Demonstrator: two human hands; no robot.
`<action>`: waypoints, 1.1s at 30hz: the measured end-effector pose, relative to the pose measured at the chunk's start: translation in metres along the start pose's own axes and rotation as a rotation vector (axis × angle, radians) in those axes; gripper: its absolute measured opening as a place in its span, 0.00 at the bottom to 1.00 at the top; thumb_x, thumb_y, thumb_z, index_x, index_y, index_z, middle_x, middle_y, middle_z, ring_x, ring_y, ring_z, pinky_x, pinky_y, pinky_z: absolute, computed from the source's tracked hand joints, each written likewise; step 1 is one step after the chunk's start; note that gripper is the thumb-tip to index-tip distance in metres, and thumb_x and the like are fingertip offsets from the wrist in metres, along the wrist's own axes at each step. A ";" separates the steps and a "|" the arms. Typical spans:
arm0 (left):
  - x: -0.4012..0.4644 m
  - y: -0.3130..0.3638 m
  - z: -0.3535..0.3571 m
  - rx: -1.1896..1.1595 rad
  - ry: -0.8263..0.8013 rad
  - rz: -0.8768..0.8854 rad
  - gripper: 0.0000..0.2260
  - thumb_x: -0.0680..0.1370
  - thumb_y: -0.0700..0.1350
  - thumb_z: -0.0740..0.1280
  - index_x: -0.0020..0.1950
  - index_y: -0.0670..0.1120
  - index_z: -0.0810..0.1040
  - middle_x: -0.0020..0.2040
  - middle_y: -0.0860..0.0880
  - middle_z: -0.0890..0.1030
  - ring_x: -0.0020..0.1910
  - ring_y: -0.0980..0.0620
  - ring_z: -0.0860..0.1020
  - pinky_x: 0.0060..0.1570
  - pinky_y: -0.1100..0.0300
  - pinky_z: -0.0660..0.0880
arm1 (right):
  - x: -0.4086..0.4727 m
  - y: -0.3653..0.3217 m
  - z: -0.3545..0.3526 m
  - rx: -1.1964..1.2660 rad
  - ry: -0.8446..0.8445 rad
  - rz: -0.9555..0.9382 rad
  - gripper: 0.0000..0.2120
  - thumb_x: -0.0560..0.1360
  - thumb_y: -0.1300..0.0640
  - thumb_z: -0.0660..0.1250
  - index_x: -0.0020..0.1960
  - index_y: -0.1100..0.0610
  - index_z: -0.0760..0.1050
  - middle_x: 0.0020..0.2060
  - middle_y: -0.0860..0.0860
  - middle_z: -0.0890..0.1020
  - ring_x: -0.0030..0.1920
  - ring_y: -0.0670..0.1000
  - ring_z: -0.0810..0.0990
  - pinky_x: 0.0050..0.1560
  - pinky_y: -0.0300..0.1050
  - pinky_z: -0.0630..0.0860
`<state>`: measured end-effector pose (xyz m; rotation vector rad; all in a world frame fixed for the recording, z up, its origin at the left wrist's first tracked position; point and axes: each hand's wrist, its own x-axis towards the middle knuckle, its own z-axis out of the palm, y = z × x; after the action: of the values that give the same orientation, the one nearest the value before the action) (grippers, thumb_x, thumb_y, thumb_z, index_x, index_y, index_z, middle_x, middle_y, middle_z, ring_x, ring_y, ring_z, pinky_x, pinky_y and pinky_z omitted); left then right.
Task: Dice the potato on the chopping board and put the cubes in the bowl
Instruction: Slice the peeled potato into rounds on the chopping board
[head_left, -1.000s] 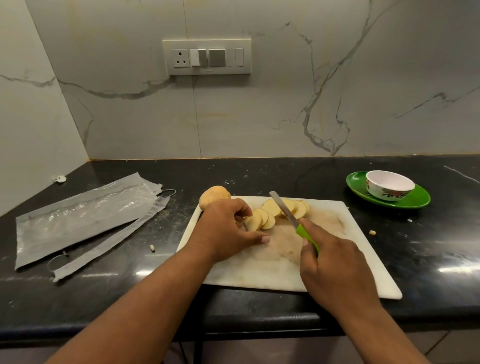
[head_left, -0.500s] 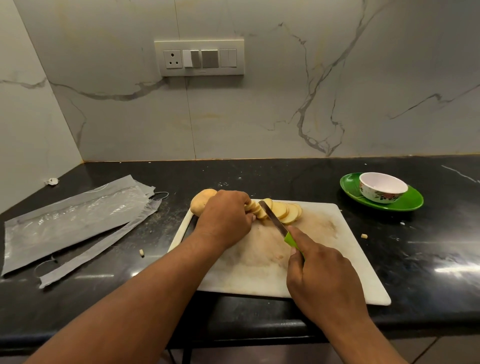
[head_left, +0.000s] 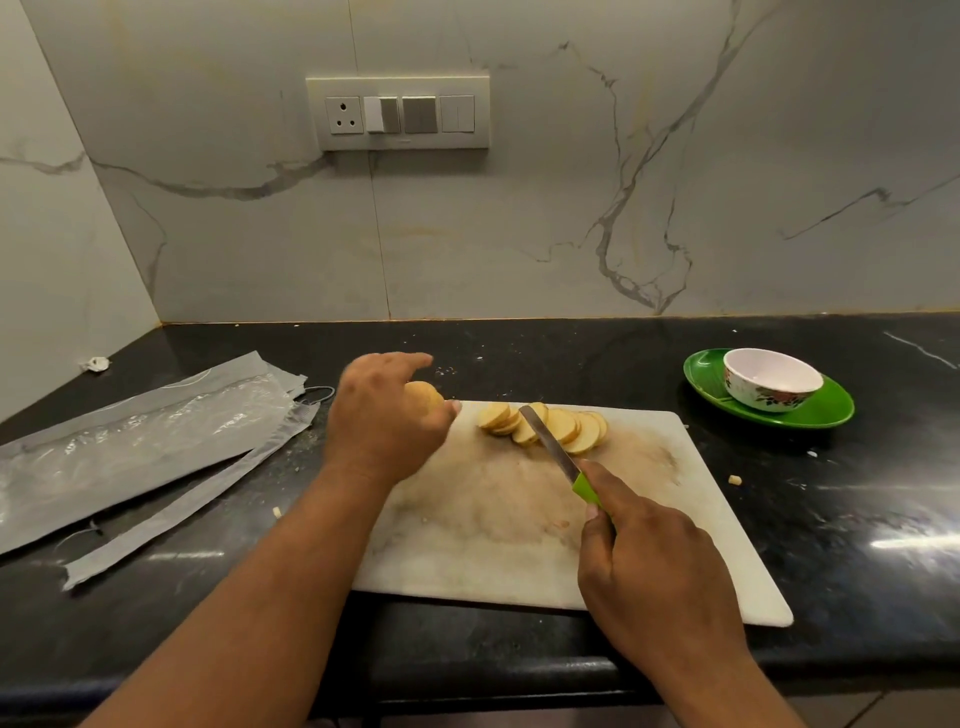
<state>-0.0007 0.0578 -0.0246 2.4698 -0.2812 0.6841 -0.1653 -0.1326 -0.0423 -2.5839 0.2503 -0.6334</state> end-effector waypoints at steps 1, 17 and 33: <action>0.002 -0.004 0.000 0.020 -0.074 -0.067 0.32 0.73 0.61 0.76 0.74 0.52 0.75 0.69 0.48 0.78 0.72 0.45 0.71 0.70 0.47 0.70 | 0.000 0.000 0.000 0.004 -0.004 0.002 0.24 0.82 0.48 0.56 0.78 0.41 0.61 0.48 0.45 0.81 0.41 0.46 0.73 0.43 0.41 0.71; -0.036 0.009 -0.025 0.000 -0.271 0.017 0.37 0.63 0.72 0.78 0.69 0.61 0.79 0.63 0.55 0.83 0.60 0.52 0.79 0.59 0.49 0.80 | 0.000 -0.003 -0.001 0.002 0.002 -0.007 0.24 0.82 0.49 0.55 0.77 0.42 0.62 0.46 0.45 0.81 0.41 0.46 0.73 0.43 0.42 0.71; -0.047 -0.025 -0.013 -0.420 -0.386 -0.068 0.30 0.69 0.59 0.81 0.69 0.55 0.81 0.60 0.59 0.83 0.55 0.60 0.81 0.55 0.64 0.79 | -0.009 -0.042 -0.004 -0.020 -0.120 -0.141 0.28 0.82 0.52 0.55 0.80 0.43 0.53 0.58 0.44 0.78 0.50 0.45 0.72 0.50 0.38 0.69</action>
<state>-0.0372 0.0887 -0.0514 2.1720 -0.4345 0.0946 -0.1728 -0.0946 -0.0226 -2.6642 0.0358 -0.5245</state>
